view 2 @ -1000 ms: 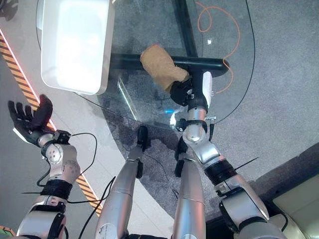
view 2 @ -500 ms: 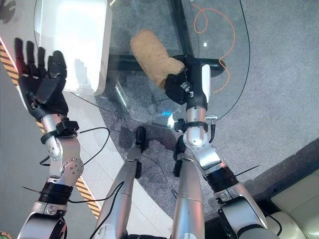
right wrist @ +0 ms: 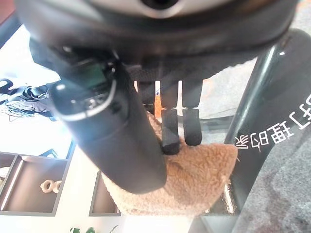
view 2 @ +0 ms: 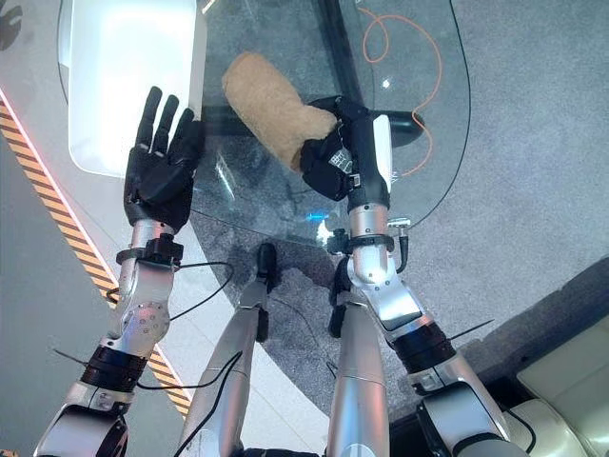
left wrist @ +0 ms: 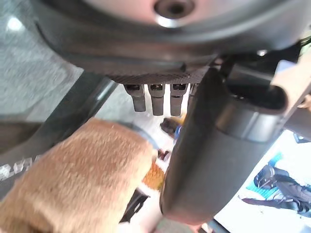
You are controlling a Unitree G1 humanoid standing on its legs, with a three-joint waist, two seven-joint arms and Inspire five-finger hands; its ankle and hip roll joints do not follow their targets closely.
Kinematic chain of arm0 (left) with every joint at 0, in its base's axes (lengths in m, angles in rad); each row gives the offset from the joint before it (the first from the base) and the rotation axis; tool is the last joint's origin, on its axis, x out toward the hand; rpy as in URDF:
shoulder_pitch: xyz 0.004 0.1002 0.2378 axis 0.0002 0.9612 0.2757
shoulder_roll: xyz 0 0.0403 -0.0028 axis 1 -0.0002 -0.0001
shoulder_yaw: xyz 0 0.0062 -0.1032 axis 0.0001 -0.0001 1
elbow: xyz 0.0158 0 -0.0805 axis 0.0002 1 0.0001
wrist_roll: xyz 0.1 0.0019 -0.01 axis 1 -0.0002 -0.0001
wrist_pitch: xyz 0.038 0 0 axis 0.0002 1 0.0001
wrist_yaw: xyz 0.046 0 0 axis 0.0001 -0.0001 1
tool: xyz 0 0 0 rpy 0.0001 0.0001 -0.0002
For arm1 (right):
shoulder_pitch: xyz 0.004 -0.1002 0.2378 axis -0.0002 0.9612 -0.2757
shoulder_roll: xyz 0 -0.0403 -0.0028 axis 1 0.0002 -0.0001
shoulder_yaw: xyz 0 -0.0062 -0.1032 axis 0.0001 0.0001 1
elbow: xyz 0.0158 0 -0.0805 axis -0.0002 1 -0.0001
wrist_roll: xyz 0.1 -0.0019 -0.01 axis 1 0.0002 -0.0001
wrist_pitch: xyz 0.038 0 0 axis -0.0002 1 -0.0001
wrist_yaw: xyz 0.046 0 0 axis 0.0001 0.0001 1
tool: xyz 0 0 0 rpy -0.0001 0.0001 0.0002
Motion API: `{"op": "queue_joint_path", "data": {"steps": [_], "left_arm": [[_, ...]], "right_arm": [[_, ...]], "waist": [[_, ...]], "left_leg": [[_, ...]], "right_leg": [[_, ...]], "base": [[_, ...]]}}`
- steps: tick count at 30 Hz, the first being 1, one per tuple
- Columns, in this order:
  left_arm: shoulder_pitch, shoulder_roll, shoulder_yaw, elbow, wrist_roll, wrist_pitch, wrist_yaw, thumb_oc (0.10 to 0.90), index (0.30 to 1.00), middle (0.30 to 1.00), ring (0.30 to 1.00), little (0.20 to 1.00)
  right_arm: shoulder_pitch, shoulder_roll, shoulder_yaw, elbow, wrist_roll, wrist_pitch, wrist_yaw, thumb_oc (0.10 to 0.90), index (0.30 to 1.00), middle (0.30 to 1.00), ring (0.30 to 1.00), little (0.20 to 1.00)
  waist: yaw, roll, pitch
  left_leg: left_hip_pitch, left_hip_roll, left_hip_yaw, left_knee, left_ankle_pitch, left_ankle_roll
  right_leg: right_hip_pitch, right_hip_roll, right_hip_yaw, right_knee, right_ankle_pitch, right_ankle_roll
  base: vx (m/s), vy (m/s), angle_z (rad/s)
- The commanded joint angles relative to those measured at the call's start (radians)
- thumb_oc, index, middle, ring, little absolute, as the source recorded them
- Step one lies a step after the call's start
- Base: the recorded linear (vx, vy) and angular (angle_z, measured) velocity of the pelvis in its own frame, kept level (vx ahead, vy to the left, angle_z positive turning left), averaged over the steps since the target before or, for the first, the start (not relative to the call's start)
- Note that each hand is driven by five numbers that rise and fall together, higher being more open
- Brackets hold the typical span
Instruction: Wipe the table with a cloth and put it in the basket.
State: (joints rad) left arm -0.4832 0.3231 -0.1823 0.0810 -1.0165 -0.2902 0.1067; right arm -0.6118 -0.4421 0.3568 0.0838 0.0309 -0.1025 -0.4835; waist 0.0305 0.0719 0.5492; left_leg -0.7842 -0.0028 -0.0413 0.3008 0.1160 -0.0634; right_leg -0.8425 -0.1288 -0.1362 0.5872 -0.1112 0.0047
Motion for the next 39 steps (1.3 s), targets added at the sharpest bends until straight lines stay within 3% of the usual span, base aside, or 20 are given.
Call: {"op": "queue_joint_path", "data": {"steps": [1, 23, 39], "left_arm": [[-0.081, 0.011, 0.024, -0.112, -0.035, -0.046, -0.078, 0.800, 0.900, 0.900, 0.900, 0.900], [-0.160, -0.071, -0.010, -0.129, -0.343, 0.078, -0.221, 0.800, 0.900, 0.900, 0.900, 0.900], [-0.191, -0.106, -0.024, -0.148, -0.392, 0.108, -0.246, 0.800, 0.900, 0.900, 0.900, 0.900]], "right_arm": [[-0.136, 0.022, -0.030, -0.292, -0.050, -0.203, -0.015, 0.100, 0.300, 0.300, 0.300, 0.200], [-0.187, 0.049, 0.038, -0.331, -0.024, -0.176, 0.024, 0.100, 0.300, 0.300, 0.300, 0.200], [-0.208, 0.066, 0.080, -0.338, -0.019, -0.138, 0.082, 0.100, 0.300, 0.300, 0.300, 0.200]], "waist": [[-0.015, -0.003, -0.029], [-0.034, -0.016, -0.029], [-0.038, -0.021, -0.029]], "left_leg": [[0.065, -0.056, 0.086, 0.044, -0.116, 0.062], [0.074, -0.051, 0.098, 0.033, -0.117, 0.054], [0.081, -0.053, 0.100, 0.025, -0.116, 0.049]], "right_leg": [[0.078, 0.070, -0.016, -0.117, 0.032, 0.030], [0.088, 0.076, -0.010, -0.134, 0.029, 0.027], [0.096, 0.077, -0.010, -0.144, 0.027, 0.025]], "base": [[0.00, 0.000, 0.00], [0.00, -0.001, -0.01], [0.00, 0.000, 0.00]]}}
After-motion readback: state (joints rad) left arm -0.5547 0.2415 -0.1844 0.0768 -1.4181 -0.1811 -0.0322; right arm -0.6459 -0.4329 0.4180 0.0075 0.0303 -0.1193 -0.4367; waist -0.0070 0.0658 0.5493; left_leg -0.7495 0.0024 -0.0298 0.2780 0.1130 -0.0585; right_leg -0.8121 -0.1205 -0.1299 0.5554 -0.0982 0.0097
